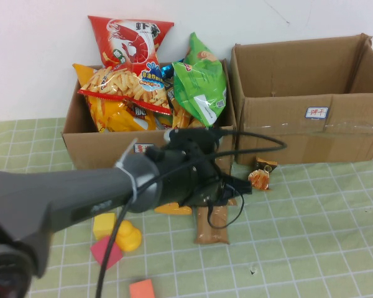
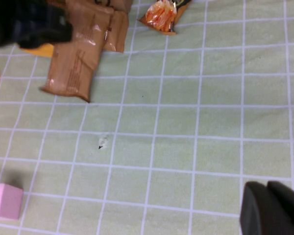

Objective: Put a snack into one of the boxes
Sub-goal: Pick up the biscuit

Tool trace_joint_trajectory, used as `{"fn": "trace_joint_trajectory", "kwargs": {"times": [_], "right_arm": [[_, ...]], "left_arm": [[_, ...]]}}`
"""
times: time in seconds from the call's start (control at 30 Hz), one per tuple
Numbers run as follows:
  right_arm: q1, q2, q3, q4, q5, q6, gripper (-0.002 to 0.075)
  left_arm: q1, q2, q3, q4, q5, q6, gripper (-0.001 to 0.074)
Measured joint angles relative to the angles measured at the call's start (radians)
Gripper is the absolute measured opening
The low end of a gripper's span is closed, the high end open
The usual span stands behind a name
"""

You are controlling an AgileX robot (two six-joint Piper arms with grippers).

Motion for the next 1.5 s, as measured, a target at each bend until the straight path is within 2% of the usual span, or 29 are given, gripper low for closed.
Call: {"fn": "trace_joint_trajectory", "kwargs": {"times": [0.3, 0.4, 0.47, 0.63, 0.73, 0.9, 1.23, 1.5], "right_arm": [[0.0, 0.0, 0.0, 0.006, -0.002, 0.0, -0.0002], [0.0, 0.0, 0.0, 0.008, -0.002, 0.0, -0.0002], [0.0, 0.0, 0.0, 0.008, -0.002, 0.0, -0.0002], [0.0, 0.0, 0.0, 0.008, -0.002, 0.0, -0.0002], [0.0, 0.0, 0.0, 0.008, -0.002, 0.0, -0.0002], [0.0, 0.0, 0.0, 0.014, -0.002, 0.0, -0.0002], [0.0, 0.0, 0.0, 0.014, -0.002, 0.0, -0.0002], [0.0, 0.0, 0.0, 0.014, -0.002, 0.0, -0.0002]], "left_arm": [[0.0, -0.071, 0.0, -0.029, 0.025, 0.09, 0.0207], [0.0, -0.052, 0.0, -0.032, 0.042, 0.092, 0.024], [0.0, -0.028, 0.0, -0.047, 0.035, 0.1, 0.0309], [0.0, 0.03, 0.0, -0.117, 0.003, 0.172, 0.0599], [0.0, 0.049, 0.0, -0.131, 0.001, 0.185, 0.0665], [0.0, 0.076, -0.002, -0.128, -0.013, 0.192, 0.0689], [0.0, 0.109, -0.002, -0.097, -0.045, 0.213, 0.0687], [0.0, 0.124, -0.004, -0.086, -0.057, 0.215, 0.0596]]}}
